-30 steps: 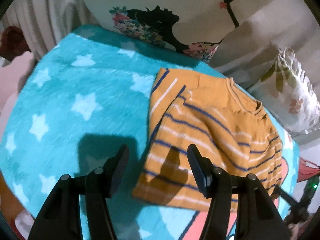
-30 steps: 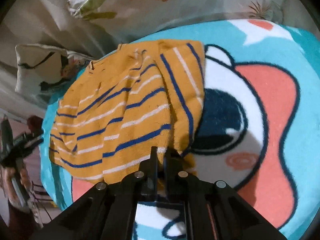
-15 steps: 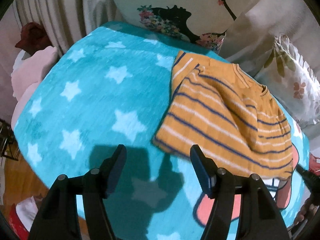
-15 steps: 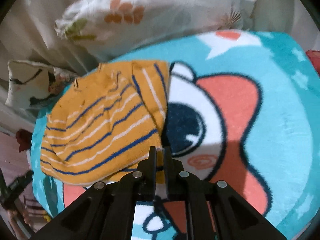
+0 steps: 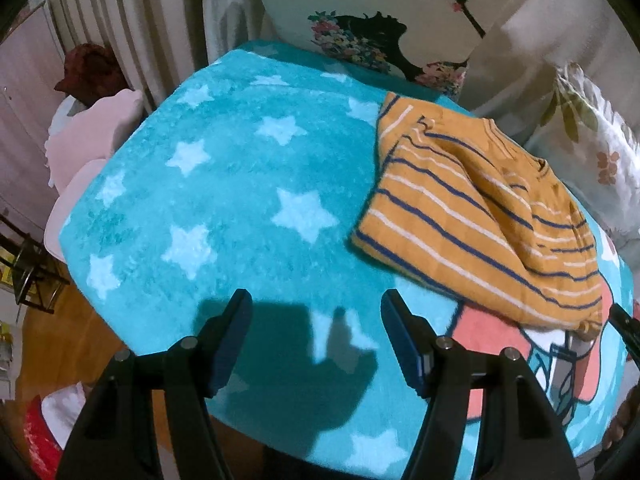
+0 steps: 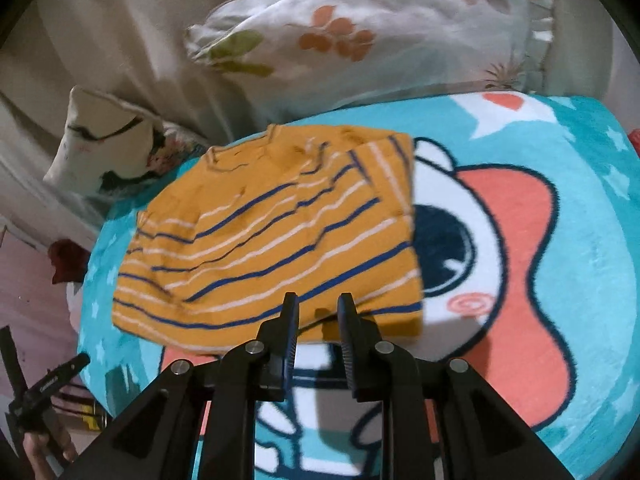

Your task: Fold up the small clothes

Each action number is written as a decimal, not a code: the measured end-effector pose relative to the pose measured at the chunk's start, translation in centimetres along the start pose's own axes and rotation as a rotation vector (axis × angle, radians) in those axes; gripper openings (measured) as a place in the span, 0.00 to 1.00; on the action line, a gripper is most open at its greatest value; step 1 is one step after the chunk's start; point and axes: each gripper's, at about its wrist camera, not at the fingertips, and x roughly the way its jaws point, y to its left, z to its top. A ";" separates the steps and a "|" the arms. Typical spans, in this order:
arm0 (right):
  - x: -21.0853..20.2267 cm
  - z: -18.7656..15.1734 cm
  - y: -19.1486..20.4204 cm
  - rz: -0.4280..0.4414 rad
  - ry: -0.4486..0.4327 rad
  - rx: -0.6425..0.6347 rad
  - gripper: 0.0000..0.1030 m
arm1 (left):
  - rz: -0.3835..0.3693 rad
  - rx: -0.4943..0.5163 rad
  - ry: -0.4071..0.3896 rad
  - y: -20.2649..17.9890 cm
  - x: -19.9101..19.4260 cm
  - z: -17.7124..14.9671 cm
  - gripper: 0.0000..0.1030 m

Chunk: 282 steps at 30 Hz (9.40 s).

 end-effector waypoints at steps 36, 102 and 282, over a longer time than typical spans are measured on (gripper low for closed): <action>23.2 8.7 32.3 -0.013 0.254 -0.311 0.33 | -0.038 0.141 0.063 9.0 4.9 6.1 0.72; 6.8 9.3 5.8 0.050 0.027 0.030 0.15 | 0.030 0.218 0.111 -7.5 2.4 -0.4 0.74; 0.3 -8.4 7.9 -0.309 0.104 0.120 0.62 | -0.297 0.465 -0.014 -10.2 -2.1 -2.1 0.79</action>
